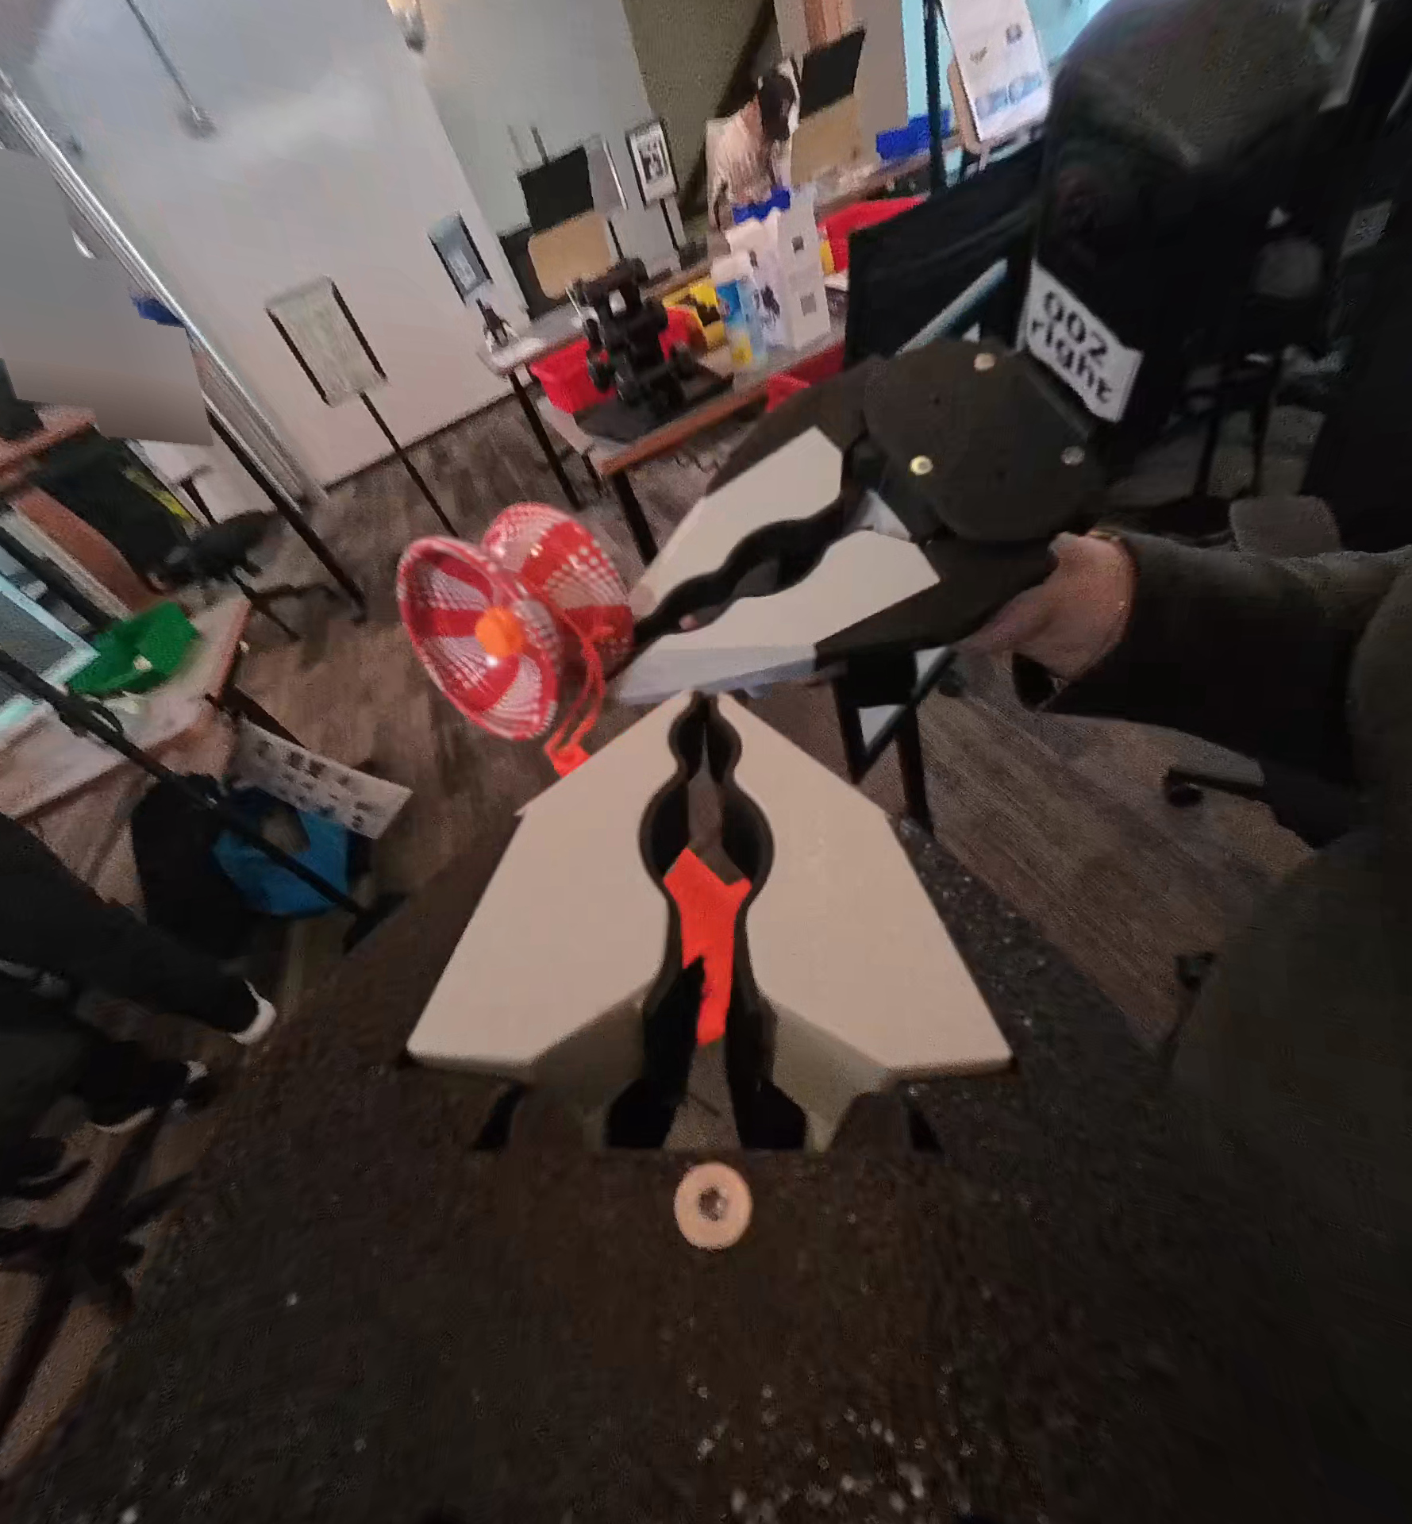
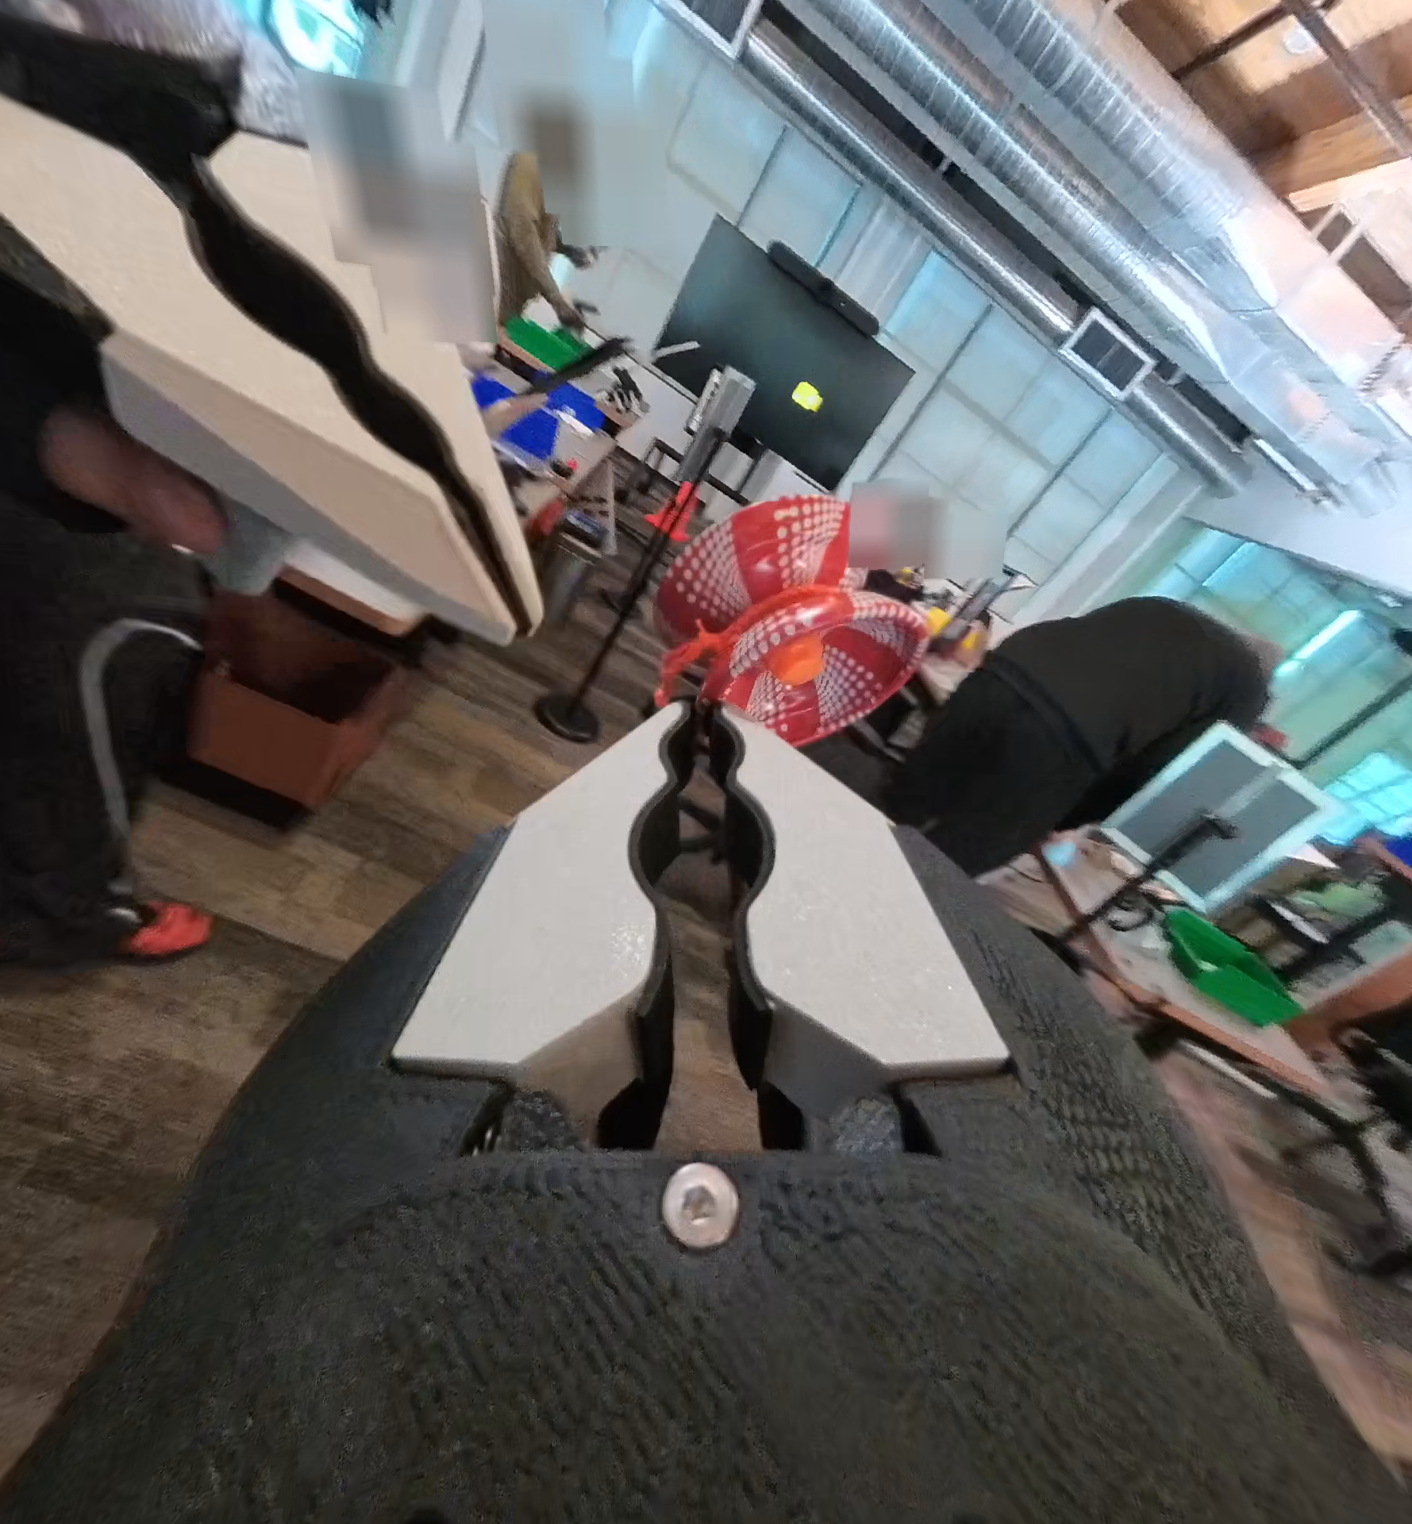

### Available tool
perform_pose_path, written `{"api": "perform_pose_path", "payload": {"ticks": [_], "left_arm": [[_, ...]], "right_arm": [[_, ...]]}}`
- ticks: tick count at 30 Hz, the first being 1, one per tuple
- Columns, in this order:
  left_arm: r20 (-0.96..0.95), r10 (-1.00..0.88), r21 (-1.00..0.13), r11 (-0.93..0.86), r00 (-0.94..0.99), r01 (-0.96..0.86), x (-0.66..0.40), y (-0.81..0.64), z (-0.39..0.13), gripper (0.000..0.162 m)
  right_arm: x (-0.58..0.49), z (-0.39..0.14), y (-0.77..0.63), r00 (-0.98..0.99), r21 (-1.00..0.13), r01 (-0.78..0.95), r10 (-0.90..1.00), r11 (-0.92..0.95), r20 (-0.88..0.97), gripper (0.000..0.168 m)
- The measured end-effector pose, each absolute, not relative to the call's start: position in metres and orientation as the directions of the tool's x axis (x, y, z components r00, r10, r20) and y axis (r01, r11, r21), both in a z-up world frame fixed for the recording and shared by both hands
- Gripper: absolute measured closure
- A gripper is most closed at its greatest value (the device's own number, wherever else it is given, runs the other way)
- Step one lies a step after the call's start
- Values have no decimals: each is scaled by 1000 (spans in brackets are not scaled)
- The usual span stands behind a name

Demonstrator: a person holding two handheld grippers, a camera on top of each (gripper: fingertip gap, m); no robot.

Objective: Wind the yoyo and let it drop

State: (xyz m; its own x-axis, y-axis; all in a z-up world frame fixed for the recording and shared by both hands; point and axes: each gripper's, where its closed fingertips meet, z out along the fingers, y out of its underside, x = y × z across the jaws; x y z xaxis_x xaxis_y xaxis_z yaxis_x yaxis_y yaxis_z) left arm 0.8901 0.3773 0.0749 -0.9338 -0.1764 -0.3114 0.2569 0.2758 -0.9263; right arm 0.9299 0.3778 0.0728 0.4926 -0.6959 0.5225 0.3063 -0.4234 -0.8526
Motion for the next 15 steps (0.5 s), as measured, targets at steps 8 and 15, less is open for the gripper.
{"api": "perform_pose_path", "payload": {"ticks": [8, 15], "left_arm": [[-448, -272, -879, -38, -852, 475, 871, 407, 141, 92], [-59, 25, -996, -69, -998, 57, 864, 399, 124, 81]], "right_arm": [[876, 89, 393, 826, -941, 326, -456, -93, 331, 168], [837, 91, 399, 949, -964, 257, -206, 62, 240, 168]]}}
